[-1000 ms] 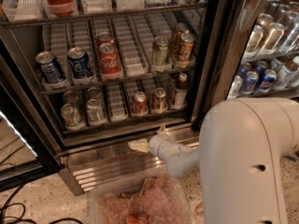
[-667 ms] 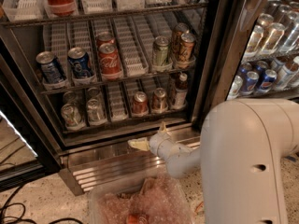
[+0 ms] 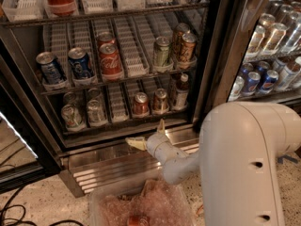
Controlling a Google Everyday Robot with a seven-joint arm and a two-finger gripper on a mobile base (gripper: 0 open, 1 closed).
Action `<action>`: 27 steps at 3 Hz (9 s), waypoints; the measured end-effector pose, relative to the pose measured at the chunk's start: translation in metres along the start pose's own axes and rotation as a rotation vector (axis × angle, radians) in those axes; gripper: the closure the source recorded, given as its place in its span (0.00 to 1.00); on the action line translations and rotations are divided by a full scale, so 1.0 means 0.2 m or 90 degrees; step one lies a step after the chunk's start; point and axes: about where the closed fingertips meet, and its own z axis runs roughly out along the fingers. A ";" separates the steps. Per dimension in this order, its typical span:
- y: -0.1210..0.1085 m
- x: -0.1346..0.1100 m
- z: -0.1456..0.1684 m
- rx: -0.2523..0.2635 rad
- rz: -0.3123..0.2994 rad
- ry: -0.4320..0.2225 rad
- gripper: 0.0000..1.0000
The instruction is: Pick coke can from bottom shelf of fridge
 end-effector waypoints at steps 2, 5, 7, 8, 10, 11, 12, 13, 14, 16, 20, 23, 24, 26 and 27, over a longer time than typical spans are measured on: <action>0.04 -0.13 0.04 0.001 -0.019 -0.064 0.00; 0.08 -0.22 0.12 -0.015 -0.024 -0.105 0.00; 0.09 -0.26 0.24 -0.031 -0.030 -0.119 0.00; 0.09 -0.29 0.27 -0.033 -0.042 -0.130 0.00; 0.06 -0.37 0.43 -0.040 -0.058 -0.156 0.00; 0.01 -0.36 0.43 -0.015 -0.037 -0.154 0.00; -0.06 -0.35 0.43 0.021 -0.011 -0.158 0.00; -0.10 -0.35 0.42 0.059 0.021 -0.165 0.00; -0.12 -0.34 0.42 0.077 0.033 -0.172 0.19; -0.13 -0.37 0.41 0.080 0.034 -0.173 0.66; -0.14 -0.48 0.37 0.053 -0.014 -0.198 1.00; -0.16 -0.62 0.17 -0.036 -0.089 -0.177 1.00; -0.18 -0.53 0.01 -0.055 -0.107 -0.121 1.00; -0.34 -0.43 -0.19 -0.098 -0.111 -0.028 1.00; -0.51 -0.44 -0.20 -0.119 -0.111 -0.037 1.00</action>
Offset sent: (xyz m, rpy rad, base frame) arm 0.0092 0.0191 0.0342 0.0383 -0.1512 0.0169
